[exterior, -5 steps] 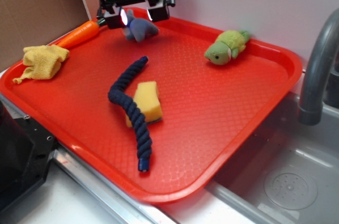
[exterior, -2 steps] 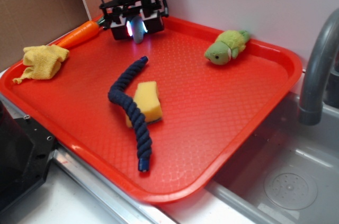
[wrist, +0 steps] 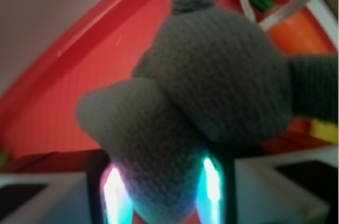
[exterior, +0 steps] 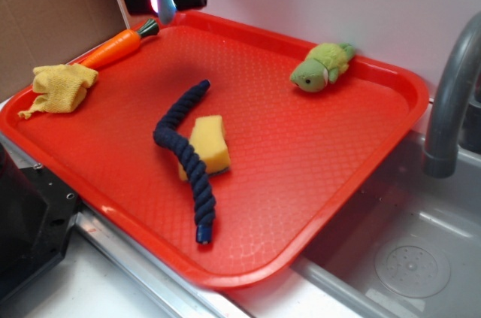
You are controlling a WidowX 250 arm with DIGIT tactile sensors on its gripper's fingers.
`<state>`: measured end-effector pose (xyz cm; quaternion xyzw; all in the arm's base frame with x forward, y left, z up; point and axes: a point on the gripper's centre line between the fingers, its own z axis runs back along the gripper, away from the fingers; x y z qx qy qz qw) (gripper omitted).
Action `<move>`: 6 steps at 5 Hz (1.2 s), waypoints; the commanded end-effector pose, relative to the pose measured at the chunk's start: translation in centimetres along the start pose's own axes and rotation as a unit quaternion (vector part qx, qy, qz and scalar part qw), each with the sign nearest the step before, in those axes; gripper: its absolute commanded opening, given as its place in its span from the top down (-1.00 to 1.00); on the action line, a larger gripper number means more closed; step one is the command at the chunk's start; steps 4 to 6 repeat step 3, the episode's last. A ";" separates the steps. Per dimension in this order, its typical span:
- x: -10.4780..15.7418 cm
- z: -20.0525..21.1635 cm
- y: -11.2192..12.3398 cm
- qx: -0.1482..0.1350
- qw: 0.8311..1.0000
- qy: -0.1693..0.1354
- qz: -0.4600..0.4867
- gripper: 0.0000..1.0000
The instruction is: Grab the gray animal.
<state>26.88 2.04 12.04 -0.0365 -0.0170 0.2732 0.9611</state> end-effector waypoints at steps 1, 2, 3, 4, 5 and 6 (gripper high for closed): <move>-2.3 7.1 0.0 -0.019 0.989 -0.037 -0.139 1.00; -2.5 7.6 -0.6 -0.016 0.979 -0.029 -0.200 1.00; -2.2 7.0 -0.5 -0.013 0.970 -0.050 -0.236 1.00; -2.2 7.0 -0.5 -0.013 0.970 -0.050 -0.236 1.00; -2.2 7.0 -0.5 -0.013 0.970 -0.050 -0.236 1.00; -2.2 7.0 -0.5 -0.013 0.970 -0.050 -0.236 1.00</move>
